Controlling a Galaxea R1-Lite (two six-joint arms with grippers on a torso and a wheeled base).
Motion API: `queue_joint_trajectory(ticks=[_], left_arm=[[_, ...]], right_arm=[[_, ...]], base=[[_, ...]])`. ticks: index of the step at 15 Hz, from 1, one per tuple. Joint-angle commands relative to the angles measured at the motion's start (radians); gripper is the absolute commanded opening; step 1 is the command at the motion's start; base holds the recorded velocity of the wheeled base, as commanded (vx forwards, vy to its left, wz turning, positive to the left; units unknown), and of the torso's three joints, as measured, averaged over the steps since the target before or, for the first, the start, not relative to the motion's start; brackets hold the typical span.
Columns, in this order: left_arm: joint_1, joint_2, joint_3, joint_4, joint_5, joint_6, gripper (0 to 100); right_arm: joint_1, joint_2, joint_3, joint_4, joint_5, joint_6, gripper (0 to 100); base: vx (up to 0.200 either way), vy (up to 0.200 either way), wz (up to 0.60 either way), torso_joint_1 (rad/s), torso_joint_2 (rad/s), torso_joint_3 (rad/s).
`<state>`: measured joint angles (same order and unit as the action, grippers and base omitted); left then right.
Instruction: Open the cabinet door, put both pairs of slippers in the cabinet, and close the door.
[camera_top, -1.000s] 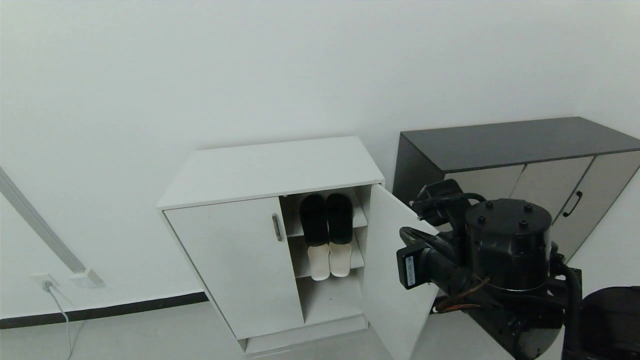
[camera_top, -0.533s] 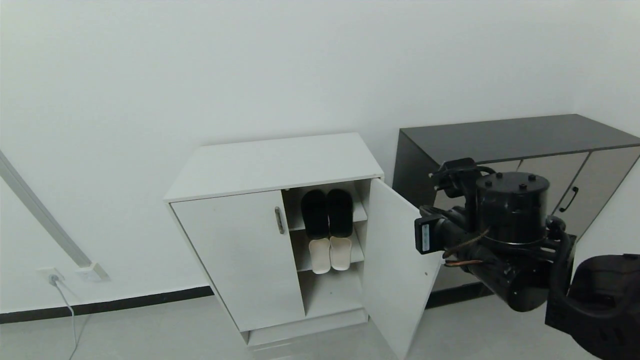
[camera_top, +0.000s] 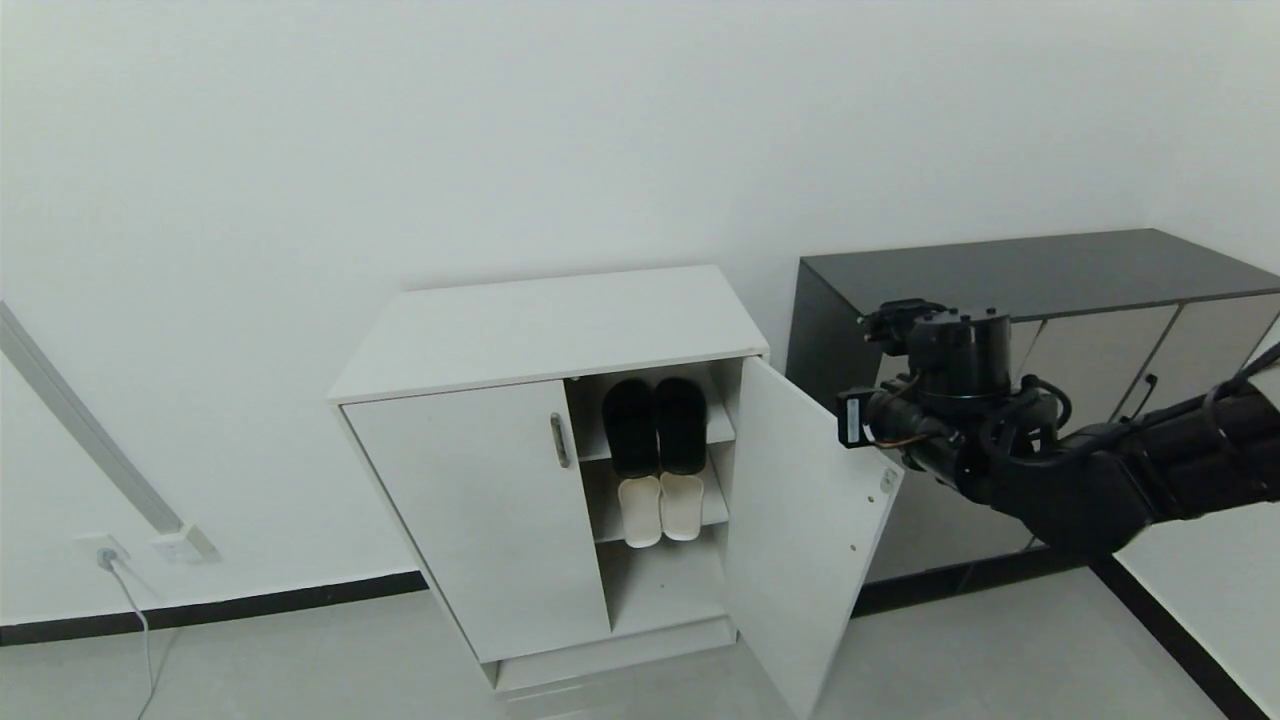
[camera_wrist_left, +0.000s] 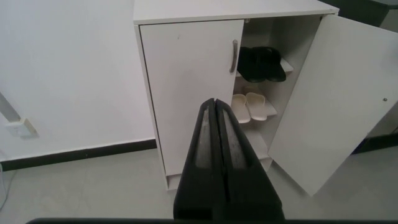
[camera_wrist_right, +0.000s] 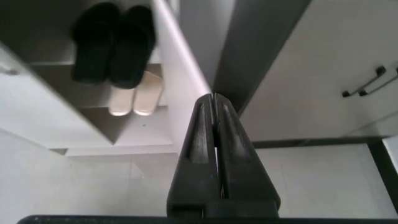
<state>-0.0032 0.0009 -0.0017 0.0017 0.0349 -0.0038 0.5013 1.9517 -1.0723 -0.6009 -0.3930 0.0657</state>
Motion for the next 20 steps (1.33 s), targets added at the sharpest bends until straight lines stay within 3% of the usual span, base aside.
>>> queue_joint_trajectory(ticks=[1, 15, 19, 20], left_arm=[[0.0, 0.001, 0.0, 0.0, 0.0, -0.001, 0], [0.0, 0.001, 0.0, 0.0, 0.002, -0.001, 0], [0.002, 0.001, 0.0, 0.0, 0.002, -0.001, 0], [0.0, -0.001, 0.0, 0.0, 0.002, -0.001, 0]], right_arm=[[-0.026, 0.065, -0.034, 0.001, 0.006, 0.002, 0], [-0.05, 0.147, -0.04, -0.007, 0.029, 0.026, 0], [0.056, 0.105, 0.014, -0.027, 0.023, 0.06, 0], [0.122, 0.061, 0.046, -0.031, 0.025, 0.068, 0]], base=[[0.0, 0.0, 0.0, 0.0, 0.0, 0.0], [0.0, 0.0, 0.0, 0.0, 0.0, 0.0], [0.0, 0.0, 0.0, 0.0, 0.0, 0.0], [0.0, 0.0, 0.0, 0.0, 0.0, 0.0]])
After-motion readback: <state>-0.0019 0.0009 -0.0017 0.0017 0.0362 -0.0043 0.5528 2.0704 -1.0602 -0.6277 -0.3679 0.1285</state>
